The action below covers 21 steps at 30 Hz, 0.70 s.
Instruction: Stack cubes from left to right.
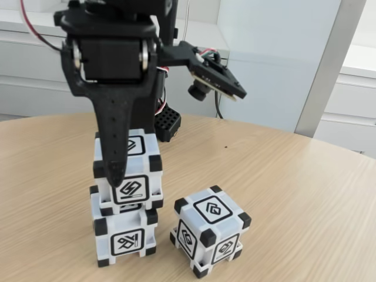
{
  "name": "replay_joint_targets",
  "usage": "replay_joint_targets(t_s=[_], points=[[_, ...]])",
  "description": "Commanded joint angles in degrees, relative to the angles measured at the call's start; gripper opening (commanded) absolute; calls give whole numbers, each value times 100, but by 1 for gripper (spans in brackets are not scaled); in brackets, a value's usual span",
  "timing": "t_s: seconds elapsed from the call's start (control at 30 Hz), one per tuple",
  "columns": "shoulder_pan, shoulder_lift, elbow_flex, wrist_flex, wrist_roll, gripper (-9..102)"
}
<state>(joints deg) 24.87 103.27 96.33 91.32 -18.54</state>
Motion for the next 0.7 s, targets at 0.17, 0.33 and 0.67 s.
replay_joint_targets(t_s=[0.17, 0.33, 0.67], points=[[62, -9, -149, -44, 44, 13], [62, 79, -123, -44, 44, 27], [18, 105, -132, 0, -18, 40]])
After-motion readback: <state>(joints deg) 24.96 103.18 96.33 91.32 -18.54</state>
